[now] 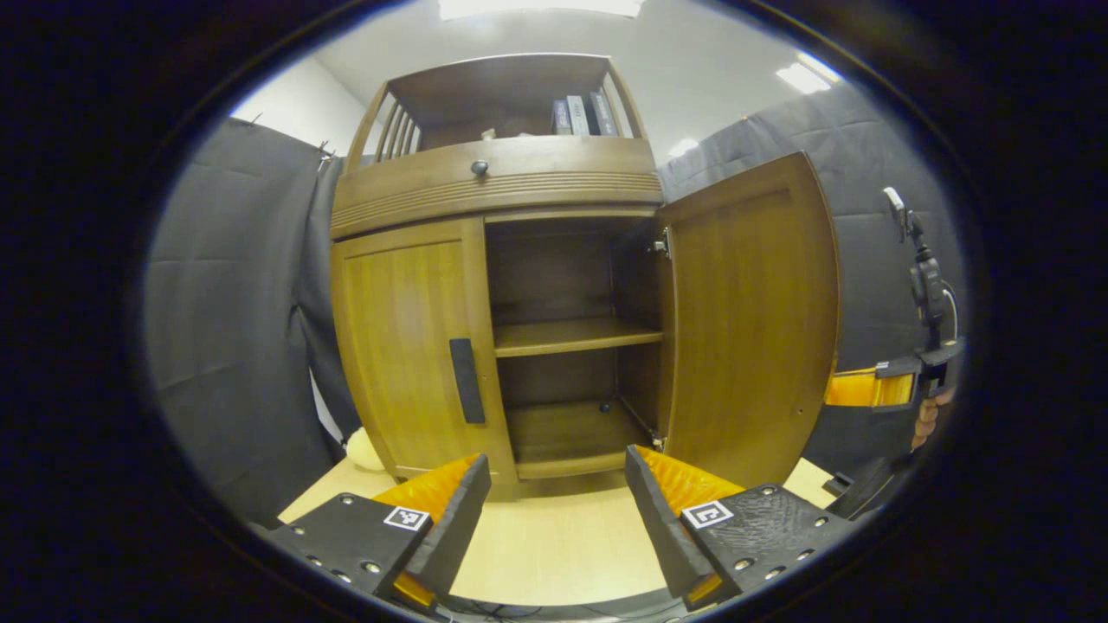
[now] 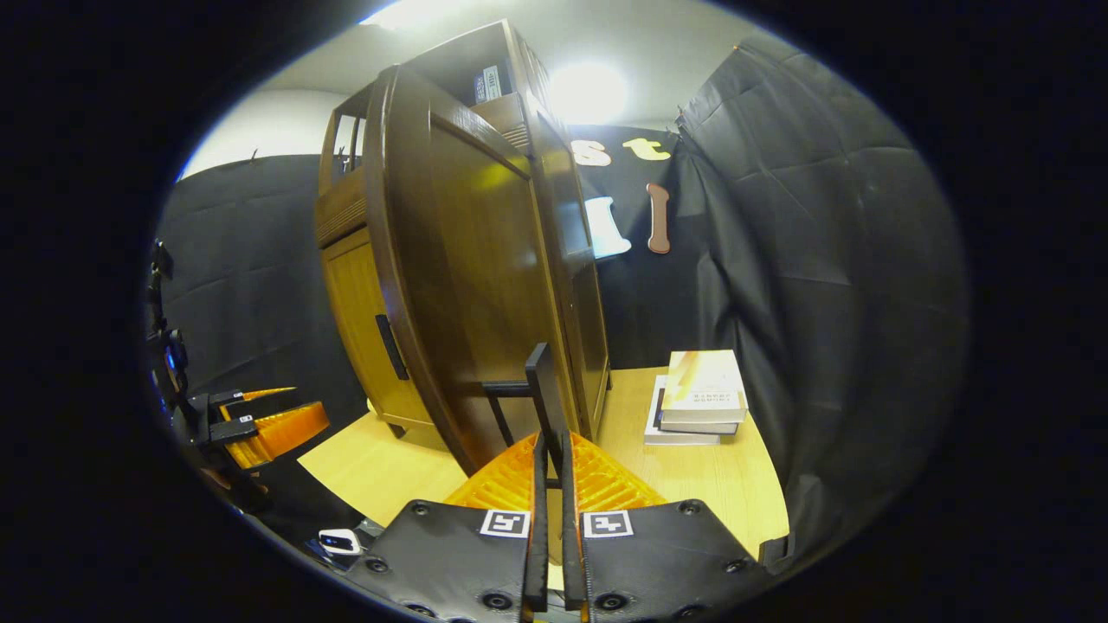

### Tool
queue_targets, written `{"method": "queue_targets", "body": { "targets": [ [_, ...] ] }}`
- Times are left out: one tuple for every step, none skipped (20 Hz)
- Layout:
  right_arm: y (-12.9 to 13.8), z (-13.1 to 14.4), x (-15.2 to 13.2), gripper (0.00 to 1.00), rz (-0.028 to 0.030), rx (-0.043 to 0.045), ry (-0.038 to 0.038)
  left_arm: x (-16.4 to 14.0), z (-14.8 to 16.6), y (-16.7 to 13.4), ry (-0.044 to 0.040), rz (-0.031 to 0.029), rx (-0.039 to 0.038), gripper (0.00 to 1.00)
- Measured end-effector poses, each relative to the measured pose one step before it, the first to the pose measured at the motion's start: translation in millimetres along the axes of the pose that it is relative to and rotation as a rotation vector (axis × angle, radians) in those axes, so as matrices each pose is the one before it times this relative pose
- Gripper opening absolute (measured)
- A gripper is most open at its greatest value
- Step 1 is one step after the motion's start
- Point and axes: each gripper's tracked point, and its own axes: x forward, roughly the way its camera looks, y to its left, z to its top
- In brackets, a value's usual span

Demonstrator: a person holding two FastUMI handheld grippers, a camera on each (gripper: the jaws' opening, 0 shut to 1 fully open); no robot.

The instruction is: Open the right door of the double-door shoe cabinet with the right hand, and open the left door with the left hand.

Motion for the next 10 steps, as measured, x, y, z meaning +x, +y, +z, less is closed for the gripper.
{"method": "queue_targets", "body": {
  "targets": [
    [-1.09,-1.67,-6.39,0.08,-0.02202,0.00025,-0.00071,2.3,1.76,2.17,-0.00022,-0.0162,-0.0056,0.92],
    [-4.23,-1.49,-7.26,0.08,-0.03126,-0.00315,0.00492,1.56,0.44,3.45,0.00283,-0.01685,-0.01201,0.92],
    [-2.56,0.18,-8.8,0.08,-0.02971,0.00587,-0.00244,2.5,2.68,4.87,-0.00009,-0.01379,-0.01691,0.92],
    [-0.57,2.04,-5.77,0.0,-0.02433,0.01843,-0.01214,1.83,1.37,7.99,-0.002,-0.01039,-0.0189,0.92],
    [1.49,1.36,-12.81,0.0,-0.02052,0.02167,-0.00669,1.52,1.77,8.7,-0.00227,-0.0071,-0.01556,0.92],
    [0.95,-1.2,-6.06,0.02,-0.02852,0.01412,-0.00267,0.21,0.13,9.68,-0.00286,-0.00393,-0.01032,0.91],
    [1.96,-2.46,-9.78,0.02,-0.02227,0.00389,-0.00176,2.68,0.16,10.04,-0.0006,-0.00189,-0.00484,0.9],
    [5.54,-2.25,-6.83,0.02,-0.01663,-0.00488,0.0026,-1.83,-1.11,11.9,-0.00232,0.00182,-0.00205,0.9],
    [6.98,-7.3,-6.76,0.0,-0.01481,0.00407,0.01774,0.67,-0.07,11.55,-0.00165,-0.00524,-0.00534,0.89],
    [9.38,-8.87,-5.61,0.02,-0.01307,0.02527,0.03234,0.32,0.08,10.07,-0.00314,-0.00573,-0.01271,0.89]
  ]
}}
